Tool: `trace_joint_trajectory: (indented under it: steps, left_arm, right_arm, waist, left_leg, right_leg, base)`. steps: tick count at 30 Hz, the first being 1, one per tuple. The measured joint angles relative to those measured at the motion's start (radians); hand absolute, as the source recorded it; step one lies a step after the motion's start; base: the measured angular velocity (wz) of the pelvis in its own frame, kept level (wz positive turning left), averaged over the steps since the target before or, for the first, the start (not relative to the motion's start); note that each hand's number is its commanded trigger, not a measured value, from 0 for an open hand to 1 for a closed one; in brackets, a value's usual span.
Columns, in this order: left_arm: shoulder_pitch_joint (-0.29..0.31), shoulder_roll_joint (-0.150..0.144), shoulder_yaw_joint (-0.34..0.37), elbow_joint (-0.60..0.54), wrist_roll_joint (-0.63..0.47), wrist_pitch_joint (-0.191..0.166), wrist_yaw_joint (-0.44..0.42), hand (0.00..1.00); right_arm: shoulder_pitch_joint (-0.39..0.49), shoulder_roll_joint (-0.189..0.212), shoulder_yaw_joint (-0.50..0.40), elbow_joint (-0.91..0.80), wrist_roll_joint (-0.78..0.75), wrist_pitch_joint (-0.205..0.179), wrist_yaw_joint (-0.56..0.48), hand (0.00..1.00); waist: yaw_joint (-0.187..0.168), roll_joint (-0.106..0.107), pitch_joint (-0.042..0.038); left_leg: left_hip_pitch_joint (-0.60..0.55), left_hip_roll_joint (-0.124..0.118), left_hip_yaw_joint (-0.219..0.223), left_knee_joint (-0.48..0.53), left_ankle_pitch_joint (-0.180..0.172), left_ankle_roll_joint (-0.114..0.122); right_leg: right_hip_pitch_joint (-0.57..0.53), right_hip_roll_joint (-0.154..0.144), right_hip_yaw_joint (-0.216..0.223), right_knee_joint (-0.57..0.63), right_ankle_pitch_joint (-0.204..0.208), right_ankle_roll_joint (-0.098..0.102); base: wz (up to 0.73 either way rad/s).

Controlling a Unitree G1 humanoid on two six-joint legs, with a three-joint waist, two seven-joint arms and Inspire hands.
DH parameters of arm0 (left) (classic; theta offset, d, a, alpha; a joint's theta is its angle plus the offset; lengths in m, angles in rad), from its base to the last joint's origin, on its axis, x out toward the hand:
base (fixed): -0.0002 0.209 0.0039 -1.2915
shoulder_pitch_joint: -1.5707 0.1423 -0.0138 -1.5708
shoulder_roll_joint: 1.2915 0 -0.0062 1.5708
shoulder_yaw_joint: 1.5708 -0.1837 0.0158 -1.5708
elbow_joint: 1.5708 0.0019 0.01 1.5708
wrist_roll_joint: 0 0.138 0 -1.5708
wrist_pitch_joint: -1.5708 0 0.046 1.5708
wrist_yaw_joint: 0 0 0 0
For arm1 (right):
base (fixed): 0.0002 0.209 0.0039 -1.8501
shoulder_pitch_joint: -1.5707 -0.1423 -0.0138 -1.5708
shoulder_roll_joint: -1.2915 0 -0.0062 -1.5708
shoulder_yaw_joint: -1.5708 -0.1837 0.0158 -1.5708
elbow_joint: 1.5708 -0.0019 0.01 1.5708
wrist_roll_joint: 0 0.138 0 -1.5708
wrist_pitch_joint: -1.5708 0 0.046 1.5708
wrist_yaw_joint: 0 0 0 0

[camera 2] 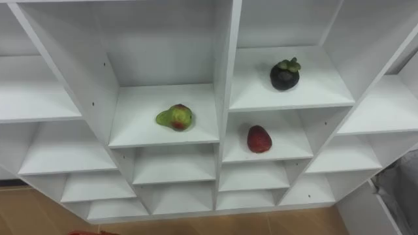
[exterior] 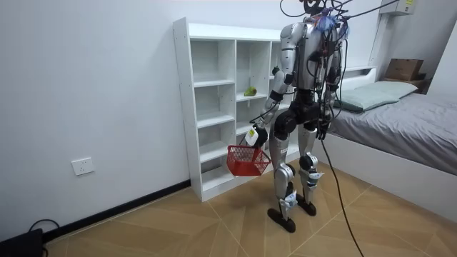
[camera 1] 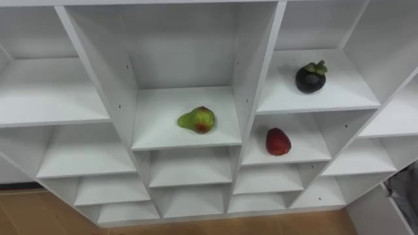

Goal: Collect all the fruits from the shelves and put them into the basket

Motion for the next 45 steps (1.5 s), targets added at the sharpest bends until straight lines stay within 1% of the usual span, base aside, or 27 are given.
trace_joint_trajectory:
  steps: [4, 8, 16, 28, 33, 37, 41, 43, 45]
  left_arm:
    - [0.0, -0.001, 0.0, 0.0, 0.001, 0.0, 0.002, 1.0]
    - [0.001, -0.001, 0.0, 0.0, 0.0, 0.0, 0.005, 1.0]
    - [0.001, 0.0, 0.0, 0.0, -0.001, 0.0, 0.012, 1.0]
    - [0.002, 0.0, 0.001, 0.001, 0.0, -0.006, 0.013, 1.0]
    - [0.002, 0.0, 0.008, 0.0, 0.0, -0.008, 0.013, 1.0]
    - [0.001, 0.0, 0.008, 0.0, 0.0, -0.02, 0.013, 1.0]
    - [-0.002, 0.001, 0.007, 0.001, -0.001, -0.025, 0.012, 1.0]
    - [-0.002, 0.002, 0.007, 0.002, -0.001, -0.026, 0.012, 1.0]
    - [-0.003, 0.004, 0.007, 0.001, -0.001, -0.035, 0.012, 1.0]
  right_arm:
    - [0.002, 0.0, -0.003, -0.001, -0.009, -0.001, 0.0, 0.0]
    - [0.0, -0.002, -0.003, -0.004, -0.082, -0.001, -0.012, 0.0]
    - [-0.008, -0.002, -0.004, -0.004, -0.154, -0.001, -0.022, 0.0]
    - [0.008, -0.002, -0.003, 0.008, -0.172, 0.001, -0.062, 0.0]
    - [0.015, -0.002, -0.004, 0.003, -0.191, 0.001, -0.091, 0.0]
    - [0.016, -0.002, -0.004, -0.004, -0.192, 0.0, -0.101, 0.0]
    - [0.021, 0.0, -0.029, -0.038, -0.186, -0.003, -0.136, 0.0]
    - [0.025, 0.0, -0.04, -0.085, -0.16, -0.01, -0.156, 0.0]
    - [0.034, 0.003, -0.054, -0.13, -0.14, -0.04, -0.181, 0.0]
  waist:
    - [-0.002, 0.001, -0.0003]
    - [-0.002, 0.001, -0.0002]
    - [-0.003, 0.002, -0.0007]
    - [-0.002, 0.01, 0.0013]
    - [-0.002, 0.011, 0.0038]
    - [-0.001, 0.011, 0.0037]
    - [0.0, 0.01, 0.0011]
    - [-0.002, 0.011, 0.0018]
    - [-0.005, 0.007, -0.0002]
  left_leg:
    - [0.004, 0.0, -0.001, 0.0, 0.0, 0.0]
    - [0.003, 0.0, -0.001, 0.0, 0.0, 0.0]
    - [0.007, 0.0, -0.001, 0.0, 0.0, 0.0]
    - [0.009, 0.0, -0.001, 0.0, 0.0, 0.0]
    - [0.008, 0.0, 0.0, 0.0, 0.0, 0.0]
    - [0.009, 0.0, 0.001, 0.0, 0.0, 0.0]
    - [0.008, 0.001, 0.015, 0.0, 0.0, 0.0]
    - [0.005, 0.002, 0.023, 0.001, 0.0, 0.0]
    - [0.006, 0.002, 0.028, 0.001, 0.0, 0.0]
  right_leg:
    - [0.003, 0.0, -0.001, 0.0, 0.0, 0.0]
    - [0.002, 0.0, 0.0, 0.002, 0.0, 0.0]
    - [0.004, 0.0, 0.001, 0.003, 0.0, 0.0]
    - [0.006, 0.0, 0.003, 0.006, 0.0, 0.0]
    - [0.003, 0.0, 0.004, 0.007, 0.0, 0.0]
    - [0.001, 0.0, 0.005, 0.01, 0.0, 0.0]
    - [-0.012, 0.0, 0.017, 0.015, 0.0, 0.0]
    - [-0.02, 0.001, 0.022, 0.017, 0.001, 0.0]
    - [-0.021, 0.001, 0.026, 0.017, 0.001, 0.0]
  base:
    - [0.0]
    - [0.0]
    - [0.0]
    - [0.0]
    - [0.0]
    - [-0.01]
    - [-0.11]
    - [-0.14]
    - [-0.04]
